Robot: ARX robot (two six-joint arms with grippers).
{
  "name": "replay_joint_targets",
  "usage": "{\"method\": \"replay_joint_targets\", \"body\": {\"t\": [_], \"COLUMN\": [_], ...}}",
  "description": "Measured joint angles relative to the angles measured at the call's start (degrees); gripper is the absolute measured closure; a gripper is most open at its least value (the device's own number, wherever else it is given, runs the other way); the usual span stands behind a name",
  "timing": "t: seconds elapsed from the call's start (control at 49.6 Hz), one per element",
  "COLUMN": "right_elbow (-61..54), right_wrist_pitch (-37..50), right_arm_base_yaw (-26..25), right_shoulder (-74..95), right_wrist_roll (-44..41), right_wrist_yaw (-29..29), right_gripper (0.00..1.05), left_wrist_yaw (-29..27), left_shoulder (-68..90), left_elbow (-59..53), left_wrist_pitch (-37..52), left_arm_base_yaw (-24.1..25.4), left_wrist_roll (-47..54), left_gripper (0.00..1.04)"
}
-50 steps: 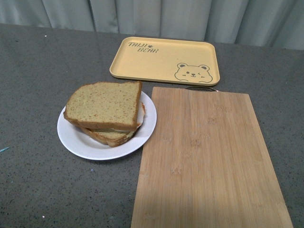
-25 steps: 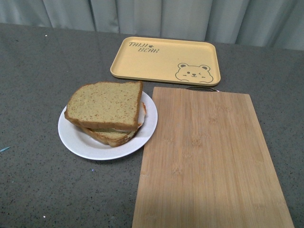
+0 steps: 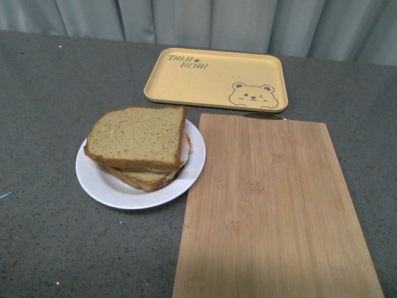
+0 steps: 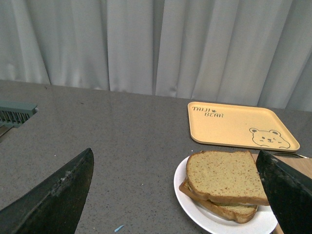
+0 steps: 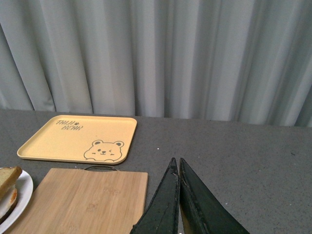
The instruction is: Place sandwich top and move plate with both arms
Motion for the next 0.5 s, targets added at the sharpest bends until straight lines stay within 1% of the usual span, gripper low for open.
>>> {"method": "replay_joint_targets", "body": {"t": [0.363, 0.464, 0.504], "right_elbow": [0.0, 0.0, 0.0], "right_wrist_pitch": [-5.2, -13.9, -14.6], "right_arm_base_yaw": [0.0, 0.0, 0.0], "right_shoulder": [-5.1, -11.8, -13.5], "right_wrist_roll": [0.0, 0.0, 0.0], "right_wrist_yaw": [0.0, 0.0, 0.0], "right_gripper": [1.04, 1.04, 1.04], "left_wrist_yaw": [0.0, 0.0, 0.0], "left_shoulder": [0.0, 0.0, 0.0], "left_elbow": [0.0, 0.0, 0.0], "left_wrist_pitch": [0.0, 0.0, 0.0], "left_arm_base_yaw": [0.0, 0.0, 0.0], "left_wrist_roll": [0.0, 0.0, 0.0], "left_gripper": [0.07, 0.07, 0.07]}}
